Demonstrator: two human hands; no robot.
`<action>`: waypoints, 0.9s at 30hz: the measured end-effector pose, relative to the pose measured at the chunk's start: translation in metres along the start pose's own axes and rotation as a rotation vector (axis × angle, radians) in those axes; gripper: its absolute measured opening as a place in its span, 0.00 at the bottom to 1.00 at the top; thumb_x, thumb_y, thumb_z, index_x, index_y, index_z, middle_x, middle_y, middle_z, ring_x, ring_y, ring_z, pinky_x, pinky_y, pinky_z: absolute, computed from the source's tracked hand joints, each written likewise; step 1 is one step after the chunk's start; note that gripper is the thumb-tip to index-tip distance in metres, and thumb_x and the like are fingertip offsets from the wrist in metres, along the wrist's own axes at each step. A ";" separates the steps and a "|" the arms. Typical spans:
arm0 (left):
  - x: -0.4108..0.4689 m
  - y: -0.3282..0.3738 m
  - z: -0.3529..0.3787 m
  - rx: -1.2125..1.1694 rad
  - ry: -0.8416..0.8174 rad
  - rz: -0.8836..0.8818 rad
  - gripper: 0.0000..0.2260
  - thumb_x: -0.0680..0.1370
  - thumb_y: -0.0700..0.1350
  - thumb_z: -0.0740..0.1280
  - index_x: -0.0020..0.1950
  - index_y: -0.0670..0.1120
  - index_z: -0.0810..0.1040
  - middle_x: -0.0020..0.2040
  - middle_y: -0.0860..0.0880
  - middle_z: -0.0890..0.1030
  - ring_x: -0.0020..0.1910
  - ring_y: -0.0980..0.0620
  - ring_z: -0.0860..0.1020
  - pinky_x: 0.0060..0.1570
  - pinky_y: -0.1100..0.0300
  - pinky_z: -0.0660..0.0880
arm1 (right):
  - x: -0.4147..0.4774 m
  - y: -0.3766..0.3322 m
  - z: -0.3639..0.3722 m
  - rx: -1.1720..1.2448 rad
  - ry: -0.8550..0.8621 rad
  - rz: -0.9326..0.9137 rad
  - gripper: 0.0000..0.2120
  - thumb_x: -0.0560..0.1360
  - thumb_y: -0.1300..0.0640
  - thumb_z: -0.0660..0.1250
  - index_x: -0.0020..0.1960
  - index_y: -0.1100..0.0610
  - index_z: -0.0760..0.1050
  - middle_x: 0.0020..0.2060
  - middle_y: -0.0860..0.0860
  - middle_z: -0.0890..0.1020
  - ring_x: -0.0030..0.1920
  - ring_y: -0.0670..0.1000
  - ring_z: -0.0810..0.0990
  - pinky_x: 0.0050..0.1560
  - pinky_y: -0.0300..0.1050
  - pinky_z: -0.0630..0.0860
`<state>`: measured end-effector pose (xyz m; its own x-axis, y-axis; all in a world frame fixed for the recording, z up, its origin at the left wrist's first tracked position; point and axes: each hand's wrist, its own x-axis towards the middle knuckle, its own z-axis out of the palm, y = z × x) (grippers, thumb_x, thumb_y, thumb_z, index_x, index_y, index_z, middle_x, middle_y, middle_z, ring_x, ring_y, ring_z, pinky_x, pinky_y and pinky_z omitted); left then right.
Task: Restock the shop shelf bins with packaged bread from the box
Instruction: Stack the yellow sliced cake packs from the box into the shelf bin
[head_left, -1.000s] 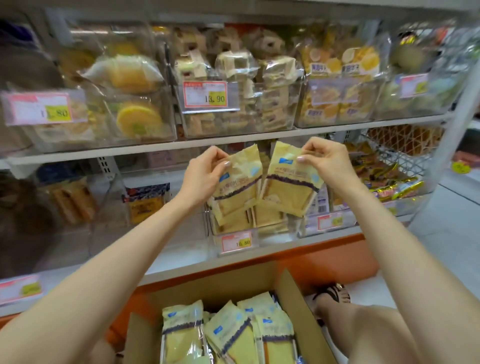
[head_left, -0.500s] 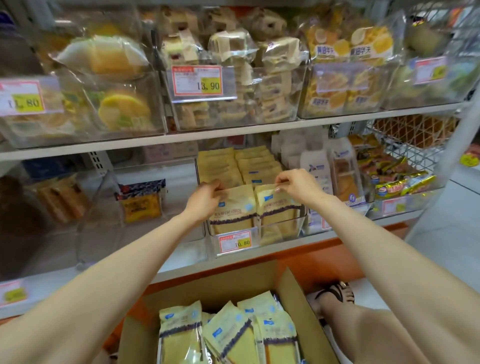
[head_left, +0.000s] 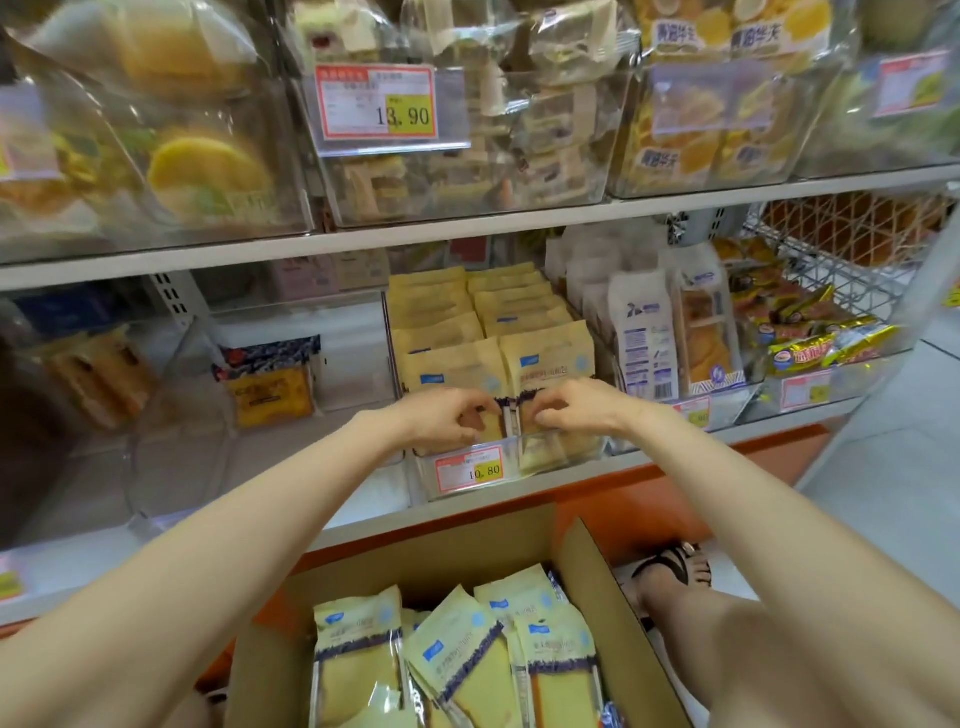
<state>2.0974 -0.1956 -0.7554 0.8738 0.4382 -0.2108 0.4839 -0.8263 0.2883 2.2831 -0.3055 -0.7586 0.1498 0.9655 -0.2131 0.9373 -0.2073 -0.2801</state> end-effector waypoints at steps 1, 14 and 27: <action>0.005 -0.001 0.000 -0.020 -0.034 -0.014 0.23 0.76 0.43 0.65 0.70 0.53 0.67 0.61 0.53 0.78 0.57 0.53 0.76 0.54 0.59 0.74 | 0.002 0.002 -0.001 0.054 -0.046 0.004 0.13 0.78 0.51 0.59 0.60 0.45 0.77 0.59 0.49 0.79 0.57 0.51 0.76 0.59 0.48 0.72; 0.027 -0.003 0.003 0.074 -0.037 -0.054 0.25 0.74 0.46 0.69 0.70 0.49 0.68 0.67 0.49 0.73 0.63 0.49 0.73 0.59 0.57 0.72 | 0.013 0.004 0.003 0.271 -0.043 0.009 0.17 0.76 0.55 0.64 0.65 0.45 0.73 0.58 0.46 0.75 0.57 0.47 0.73 0.61 0.42 0.69; 0.045 -0.014 0.030 -0.006 0.037 -0.189 0.19 0.75 0.42 0.64 0.66 0.49 0.72 0.60 0.45 0.76 0.57 0.45 0.75 0.52 0.58 0.72 | 0.007 0.003 0.000 0.188 0.258 0.005 0.31 0.75 0.61 0.61 0.75 0.43 0.58 0.69 0.51 0.69 0.66 0.52 0.70 0.62 0.42 0.66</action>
<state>2.1282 -0.1747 -0.7968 0.7684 0.5982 -0.2275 0.6399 -0.7258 0.2526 2.2872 -0.2993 -0.7613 0.2513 0.9676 0.0226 0.8656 -0.2143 -0.4525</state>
